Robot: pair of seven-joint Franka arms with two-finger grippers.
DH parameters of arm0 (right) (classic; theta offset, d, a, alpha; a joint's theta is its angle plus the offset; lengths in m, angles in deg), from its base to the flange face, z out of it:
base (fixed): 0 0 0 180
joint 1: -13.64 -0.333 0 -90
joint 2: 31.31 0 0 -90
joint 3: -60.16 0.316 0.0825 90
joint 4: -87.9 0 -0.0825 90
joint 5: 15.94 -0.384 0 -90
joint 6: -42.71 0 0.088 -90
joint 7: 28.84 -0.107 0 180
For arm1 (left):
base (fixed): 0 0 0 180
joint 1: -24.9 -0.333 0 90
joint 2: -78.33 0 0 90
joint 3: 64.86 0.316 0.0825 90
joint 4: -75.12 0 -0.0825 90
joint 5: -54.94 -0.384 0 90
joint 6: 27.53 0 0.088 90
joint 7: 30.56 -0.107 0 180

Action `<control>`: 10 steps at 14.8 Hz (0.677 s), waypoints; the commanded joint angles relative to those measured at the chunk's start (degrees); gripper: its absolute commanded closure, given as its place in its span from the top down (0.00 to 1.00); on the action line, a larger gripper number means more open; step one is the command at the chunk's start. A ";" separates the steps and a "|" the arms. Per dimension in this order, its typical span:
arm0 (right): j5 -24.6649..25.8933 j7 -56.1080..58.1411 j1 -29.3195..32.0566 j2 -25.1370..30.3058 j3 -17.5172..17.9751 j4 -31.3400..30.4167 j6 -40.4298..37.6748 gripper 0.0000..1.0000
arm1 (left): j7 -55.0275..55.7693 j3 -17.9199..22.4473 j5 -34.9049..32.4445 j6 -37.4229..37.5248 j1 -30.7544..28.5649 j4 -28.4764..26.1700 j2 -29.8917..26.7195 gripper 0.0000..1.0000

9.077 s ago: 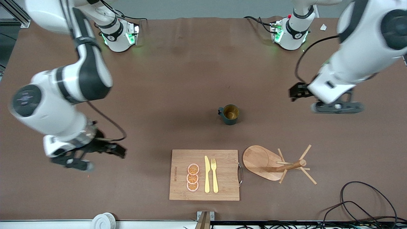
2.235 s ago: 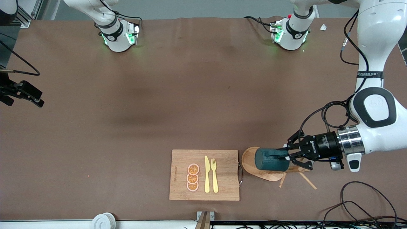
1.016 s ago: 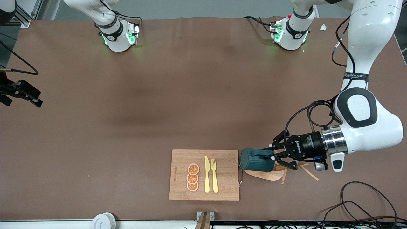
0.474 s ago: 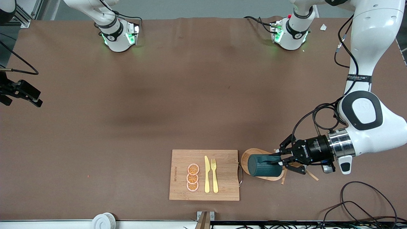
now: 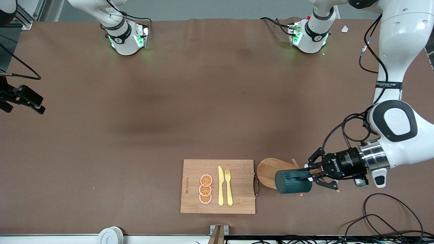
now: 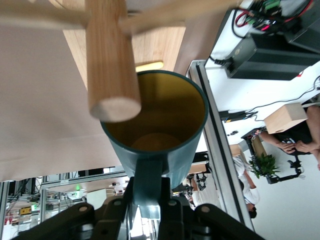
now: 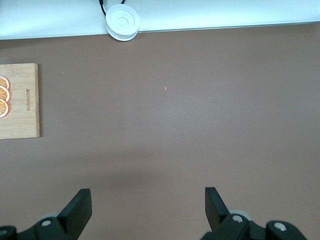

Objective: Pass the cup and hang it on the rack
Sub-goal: 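Lower the mug handle onto a rack peg with the left gripper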

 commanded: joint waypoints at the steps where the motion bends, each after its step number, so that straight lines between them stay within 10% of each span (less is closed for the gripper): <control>1: 0.72 -0.34 0.29 -0.26 0.26 0.73 -0.32 1.00 | -0.06 -0.11 0.12 -0.15 0.00 -0.74 0.15 0.03; 10: 0.63 -0.34 0.37 -0.26 0.34 0.73 -0.23 1.00 | 2.05 -0.02 0.21 0.03 -0.53 -1.27 0.76 0.09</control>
